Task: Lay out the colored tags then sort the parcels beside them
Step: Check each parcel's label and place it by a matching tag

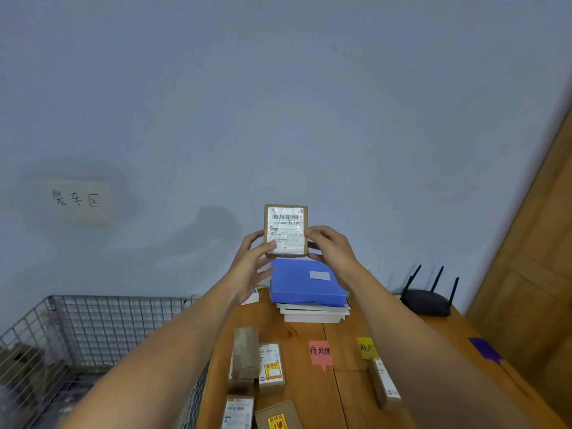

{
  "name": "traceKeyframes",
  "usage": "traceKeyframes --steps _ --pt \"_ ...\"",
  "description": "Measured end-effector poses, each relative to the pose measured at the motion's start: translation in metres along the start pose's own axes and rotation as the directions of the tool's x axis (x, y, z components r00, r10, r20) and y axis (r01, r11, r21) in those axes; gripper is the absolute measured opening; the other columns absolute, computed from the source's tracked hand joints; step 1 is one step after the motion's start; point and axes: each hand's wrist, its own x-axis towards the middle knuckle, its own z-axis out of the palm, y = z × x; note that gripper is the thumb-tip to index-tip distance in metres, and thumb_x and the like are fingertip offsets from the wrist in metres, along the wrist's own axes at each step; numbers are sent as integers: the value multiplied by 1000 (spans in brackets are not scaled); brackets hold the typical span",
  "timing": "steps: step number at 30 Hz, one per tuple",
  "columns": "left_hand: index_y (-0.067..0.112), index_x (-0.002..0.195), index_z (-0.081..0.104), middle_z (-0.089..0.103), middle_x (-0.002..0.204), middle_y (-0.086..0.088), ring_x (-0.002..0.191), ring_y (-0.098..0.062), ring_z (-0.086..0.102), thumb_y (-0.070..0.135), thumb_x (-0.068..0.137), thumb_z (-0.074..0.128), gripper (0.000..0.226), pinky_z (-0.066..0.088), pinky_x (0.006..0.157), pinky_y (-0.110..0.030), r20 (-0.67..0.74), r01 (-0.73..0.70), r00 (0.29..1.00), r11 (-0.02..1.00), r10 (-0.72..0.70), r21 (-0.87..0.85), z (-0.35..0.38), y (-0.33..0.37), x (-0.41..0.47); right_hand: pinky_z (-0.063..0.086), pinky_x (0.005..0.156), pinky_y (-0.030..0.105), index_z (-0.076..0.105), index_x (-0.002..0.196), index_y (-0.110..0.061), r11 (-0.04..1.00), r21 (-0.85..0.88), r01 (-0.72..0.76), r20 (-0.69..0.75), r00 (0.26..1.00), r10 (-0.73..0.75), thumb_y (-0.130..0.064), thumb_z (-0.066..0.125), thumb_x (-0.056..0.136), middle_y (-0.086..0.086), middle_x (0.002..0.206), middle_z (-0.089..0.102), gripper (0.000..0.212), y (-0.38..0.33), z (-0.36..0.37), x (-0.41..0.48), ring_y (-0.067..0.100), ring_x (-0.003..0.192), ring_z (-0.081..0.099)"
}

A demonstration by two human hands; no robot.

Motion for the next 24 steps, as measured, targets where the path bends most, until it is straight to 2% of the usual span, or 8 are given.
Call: traceKeyframes --steps 3,6,11,13,16,20,24 --pt "26 131 60 71 126 1 120 -17 64 22 95 70 38 51 100 -34 0 -38 999 998 38 51 10 -12 6 60 90 34 71 108 -21 999 -44 3 -38 999 -5 -29 60 99 -4 109 74 16 6 -16 -5 16 106 70" --pt "16 129 65 74 122 0 113 -17 69 15 93 70 36 58 87 -27 22 -50 999 996 49 73 30 -27 10 59 88 31 72 109 -21 999 -49 -6 -71 997 3 -29 62 98 -4 110 74 17 15 -39 -12 13 106 69" --pt "15 125 69 76 118 -2 112 -22 70 8 87 76 39 57 100 -42 7 -45 999 993 45 110 79 -57 15 58 84 28 70 119 -22 998 -65 -12 -113 994 4 -25 61 99 -1 118 72 23 28 -90 -18 13 107 68" --pt "12 127 68 76 116 -5 111 -23 71 6 88 75 41 56 101 -43 -6 -38 999 996 39 85 105 -65 14 57 84 27 68 121 -23 998 -68 -16 -104 995 9 -25 61 99 -1 117 72 24 31 -117 -22 14 108 68" --pt "14 131 66 77 111 -6 108 -24 72 6 91 72 41 58 97 -40 -20 -44 999 997 45 56 154 -75 8 58 91 32 59 128 -22 998 -67 -5 -127 992 -4 -27 65 97 1 118 68 32 35 -167 -30 15 109 67" --pt "11 124 69 78 110 -9 109 -28 72 11 93 69 31 58 95 -37 -5 6 1000 1000 -6 -8 235 -100 0 59 92 37 59 114 -19 994 -110 9 -158 987 -26 -26 66 95 6 115 67 22 51 -255 -40 20 107 67" --pt "9 121 70 79 106 -8 100 -23 75 11 94 67 27 60 86 -32 -37 17 999 999 -19 -41 325 -141 -13 58 94 40 63 103 -22 982 -189 13 -117 992 -36 -28 67 93 0 113 69 12 75 -353 -49 18 105 67"
